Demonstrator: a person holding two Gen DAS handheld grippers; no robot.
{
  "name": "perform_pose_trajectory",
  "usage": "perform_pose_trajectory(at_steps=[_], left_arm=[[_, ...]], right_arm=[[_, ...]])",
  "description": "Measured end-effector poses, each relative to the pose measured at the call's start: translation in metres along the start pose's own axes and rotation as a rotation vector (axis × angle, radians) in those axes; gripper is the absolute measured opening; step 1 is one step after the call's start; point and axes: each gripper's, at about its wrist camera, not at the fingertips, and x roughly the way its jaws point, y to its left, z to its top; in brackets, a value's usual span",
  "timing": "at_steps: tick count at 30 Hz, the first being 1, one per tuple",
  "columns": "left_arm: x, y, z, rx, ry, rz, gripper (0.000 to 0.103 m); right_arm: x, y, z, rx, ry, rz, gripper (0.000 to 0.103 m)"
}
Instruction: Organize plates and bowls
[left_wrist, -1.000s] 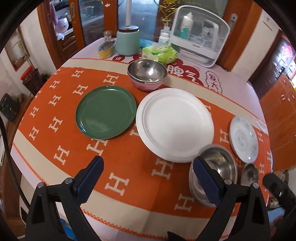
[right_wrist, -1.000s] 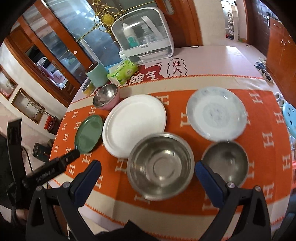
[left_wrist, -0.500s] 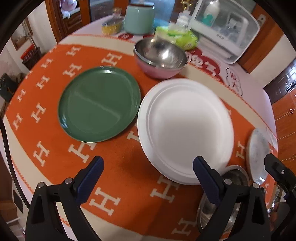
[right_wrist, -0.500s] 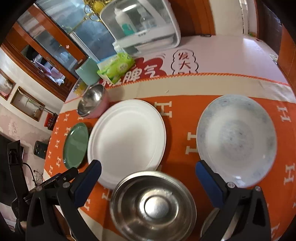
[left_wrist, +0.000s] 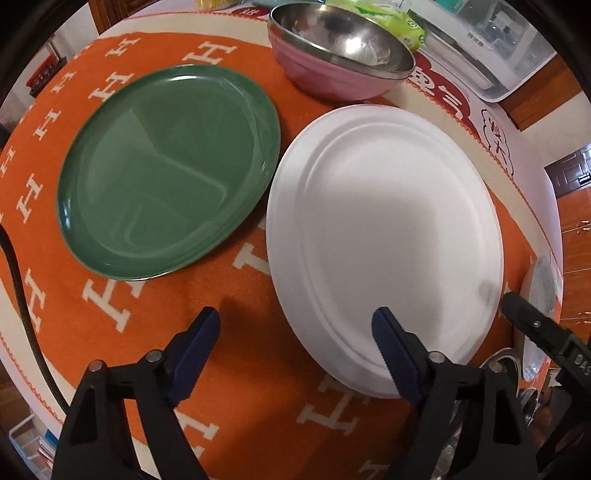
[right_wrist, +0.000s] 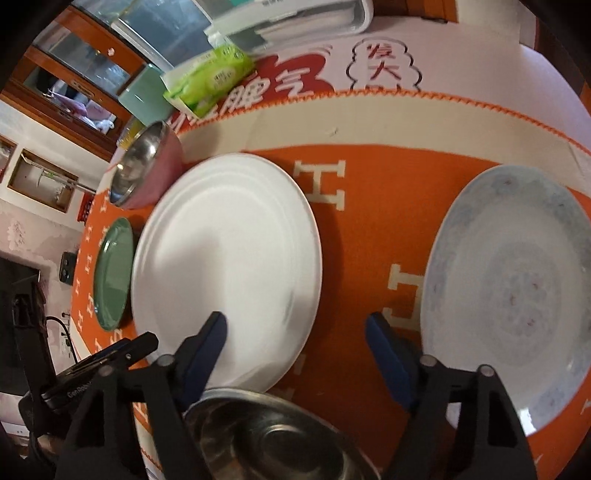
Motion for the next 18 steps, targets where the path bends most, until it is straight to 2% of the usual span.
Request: perform_pose_trajectory(at_steps=[4,7,10,15,18], left_arm=[[0.007,0.000,0.003,0.001,0.004,0.002,0.078],[0.007,-0.003,0.007,0.020,-0.020,0.012,0.069],[0.008,-0.008,0.012,0.035,-0.033,0.028,0.066],[0.008,-0.014,0.018,0.053,-0.056,0.038,0.051],[0.008,-0.016,0.021,0.059,-0.063,0.041,0.048]], right_arm=[[0.008,-0.004,0.004,-0.008,0.003,0.004,0.058],[0.008,-0.004,0.006,-0.032,-0.016,0.015,0.047],[0.009,-0.004,0.008,-0.048,-0.030,0.008,0.044],[0.009,-0.005,0.011,-0.070,-0.048,-0.004,0.036],[0.011,-0.004,0.013,-0.088,-0.050,-0.018,0.032]])
